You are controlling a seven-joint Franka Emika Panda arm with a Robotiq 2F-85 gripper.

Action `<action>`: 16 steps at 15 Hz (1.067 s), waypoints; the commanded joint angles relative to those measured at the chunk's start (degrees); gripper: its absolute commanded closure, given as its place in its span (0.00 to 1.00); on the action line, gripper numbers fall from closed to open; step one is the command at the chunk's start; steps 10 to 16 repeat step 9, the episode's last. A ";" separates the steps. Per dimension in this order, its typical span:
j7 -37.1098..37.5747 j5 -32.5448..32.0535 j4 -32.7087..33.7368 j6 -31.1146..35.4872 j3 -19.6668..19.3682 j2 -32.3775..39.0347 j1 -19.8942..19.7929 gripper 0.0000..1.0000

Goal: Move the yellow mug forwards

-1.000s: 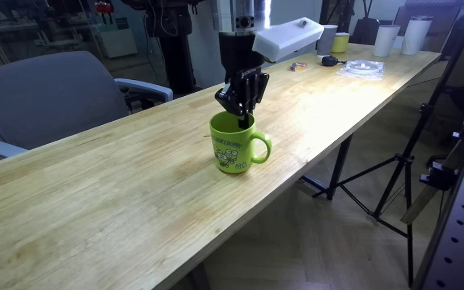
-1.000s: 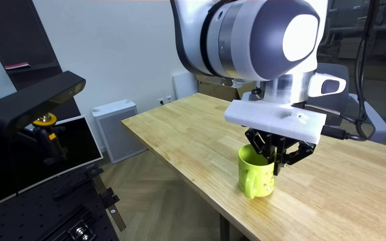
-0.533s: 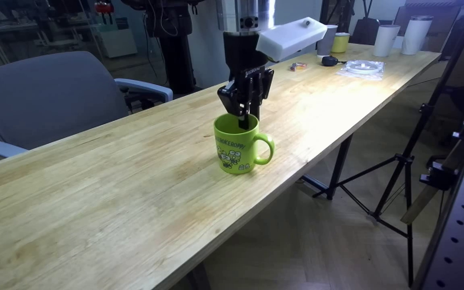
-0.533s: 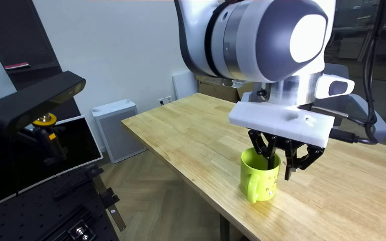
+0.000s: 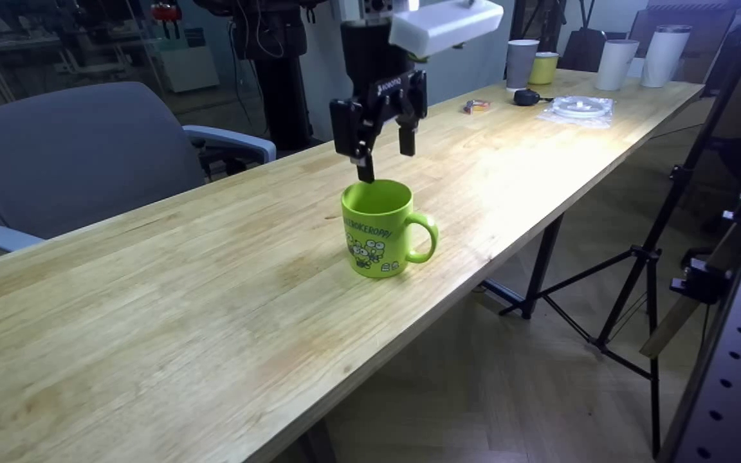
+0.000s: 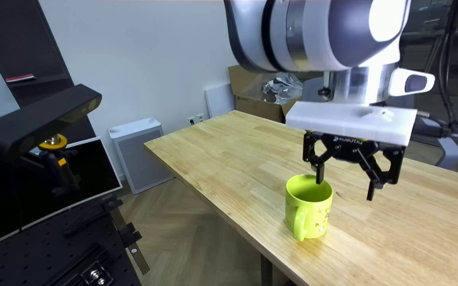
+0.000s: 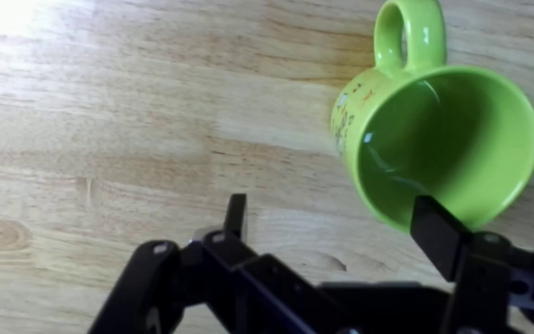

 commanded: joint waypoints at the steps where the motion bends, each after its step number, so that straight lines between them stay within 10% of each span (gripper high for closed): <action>1: 1.66 -0.55 6.12 -9.06 1.01 -3.99 0.48 0.00; 16: 0.03 -0.09 10.22 -13.09 2.37 -5.43 -0.24 0.00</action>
